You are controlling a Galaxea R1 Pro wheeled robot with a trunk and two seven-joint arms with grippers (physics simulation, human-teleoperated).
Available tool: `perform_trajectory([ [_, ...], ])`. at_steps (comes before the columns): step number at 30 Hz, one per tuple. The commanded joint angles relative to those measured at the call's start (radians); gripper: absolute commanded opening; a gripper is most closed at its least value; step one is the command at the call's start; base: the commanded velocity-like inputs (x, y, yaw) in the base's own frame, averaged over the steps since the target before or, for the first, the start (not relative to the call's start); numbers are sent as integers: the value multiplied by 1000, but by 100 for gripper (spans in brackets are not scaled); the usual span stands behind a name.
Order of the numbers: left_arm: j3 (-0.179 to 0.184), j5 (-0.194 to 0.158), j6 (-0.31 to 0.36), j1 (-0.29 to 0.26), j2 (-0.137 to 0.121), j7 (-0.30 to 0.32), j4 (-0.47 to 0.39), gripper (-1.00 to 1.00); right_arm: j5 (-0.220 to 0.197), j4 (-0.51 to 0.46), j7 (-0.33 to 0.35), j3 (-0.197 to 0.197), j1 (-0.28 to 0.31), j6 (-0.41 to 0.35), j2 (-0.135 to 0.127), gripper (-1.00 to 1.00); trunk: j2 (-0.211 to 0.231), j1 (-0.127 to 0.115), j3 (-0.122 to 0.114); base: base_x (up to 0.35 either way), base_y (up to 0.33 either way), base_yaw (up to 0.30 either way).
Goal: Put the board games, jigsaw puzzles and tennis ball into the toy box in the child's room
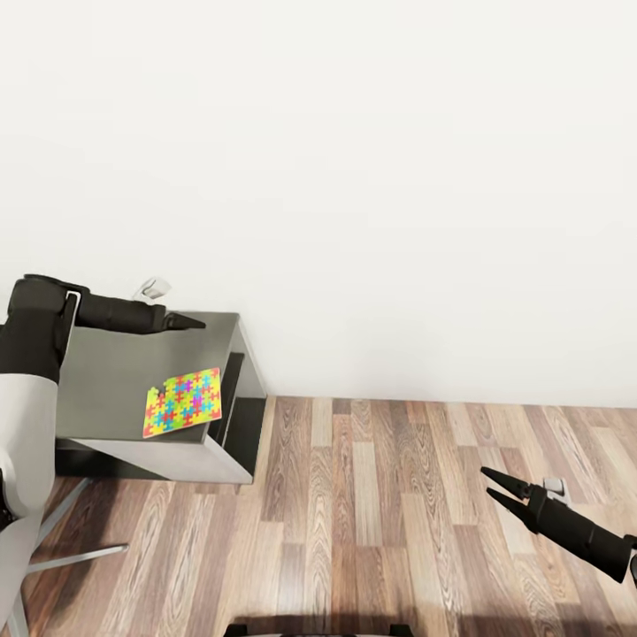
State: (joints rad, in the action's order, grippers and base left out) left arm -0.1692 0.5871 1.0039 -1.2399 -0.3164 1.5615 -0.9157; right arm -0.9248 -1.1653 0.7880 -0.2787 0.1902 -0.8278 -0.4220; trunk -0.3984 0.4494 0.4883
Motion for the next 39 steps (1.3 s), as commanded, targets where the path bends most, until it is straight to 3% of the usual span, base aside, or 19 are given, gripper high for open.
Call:
perform_trajectory([
  [1,-1,11,10,-1,0,9,-1,100,-1,-4,1,-1,1,-5,0,100,-2,1,0,0,0,0],
  [11,-6,8,6,-2,-3,9,-4,100,1,-51,-32,8,1,-16,-5,100,-2,1,-17,0,0,0],
  [18,-14,8,2,-2,-2,9,-5,100,1,-43,-77,7,2,-19,-14,100,-2,1,-28,0,0,0],
  [28,-14,8,-2,-2,-1,9,-5,100,5,-35,-87,9,1,-14,-17,100,-2,1,-45,0,0,0],
  [39,-12,9,-2,-1,0,9,-5,100,77,-33,-84,1,0,-21,-15,100,-2,1,-63,0,0,0],
])
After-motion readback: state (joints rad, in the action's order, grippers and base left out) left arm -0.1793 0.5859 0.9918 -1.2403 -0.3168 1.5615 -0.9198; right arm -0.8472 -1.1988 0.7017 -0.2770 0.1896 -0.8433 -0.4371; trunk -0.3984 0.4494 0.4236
